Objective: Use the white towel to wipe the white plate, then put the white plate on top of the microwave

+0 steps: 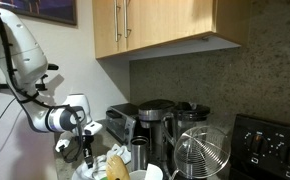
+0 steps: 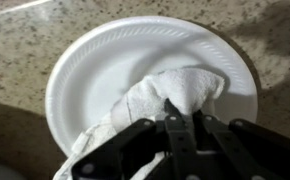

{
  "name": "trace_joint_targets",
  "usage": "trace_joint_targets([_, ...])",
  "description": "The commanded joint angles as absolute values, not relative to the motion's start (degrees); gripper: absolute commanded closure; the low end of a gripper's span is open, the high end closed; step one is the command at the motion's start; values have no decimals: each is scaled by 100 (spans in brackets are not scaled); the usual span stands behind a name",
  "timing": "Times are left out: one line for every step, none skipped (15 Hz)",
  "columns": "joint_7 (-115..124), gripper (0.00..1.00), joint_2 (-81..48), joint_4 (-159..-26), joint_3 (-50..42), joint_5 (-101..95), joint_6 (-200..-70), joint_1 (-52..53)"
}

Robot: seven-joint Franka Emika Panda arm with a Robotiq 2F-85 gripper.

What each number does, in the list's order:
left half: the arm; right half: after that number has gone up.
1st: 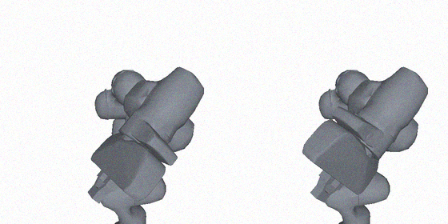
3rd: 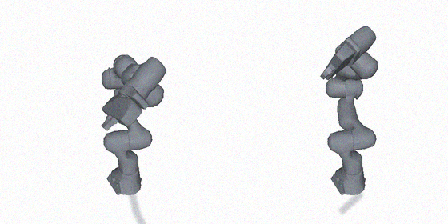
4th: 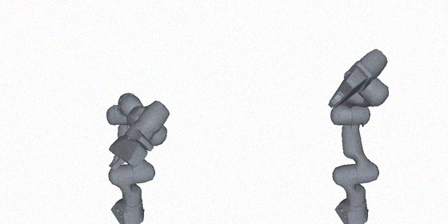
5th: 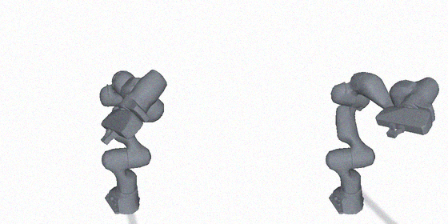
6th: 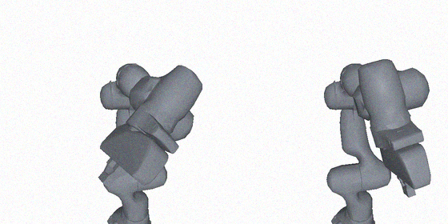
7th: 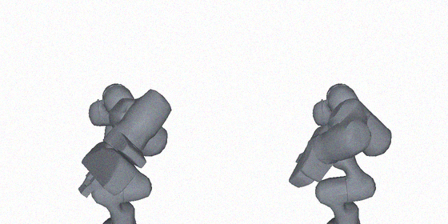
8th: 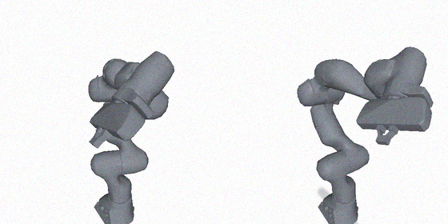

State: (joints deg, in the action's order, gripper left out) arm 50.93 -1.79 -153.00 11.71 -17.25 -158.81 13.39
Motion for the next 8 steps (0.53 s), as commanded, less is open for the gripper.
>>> trace_joint_targets([3879, 94, -931, -15171, 1810, -71, -16406, 1071])
trace_joint_targets([3440, 94, -1004, -15056, 2252, 464, -16162, 757])
trace_joint_targets([2921, 94, -870, -14961, 2478, 1003, -15587, 596])
trace_joint_targets([2645, 94, -513, -14947, 2011, 1299, -15092, 1020])
trace_joint_targets([2971, 94, -267, -14951, 1759, 800, -14600, 1093])
trace_joint_targets([3343, 94, -139, -14937, 1549, 213, -14277, 1184])
trace_joint_targets([3632, 94, -80, -14879, 1419, -329, -13993, 1231])
trace_joint_targets([3930, 94, -31, -14825, 1335, -869, -13751, 1257])
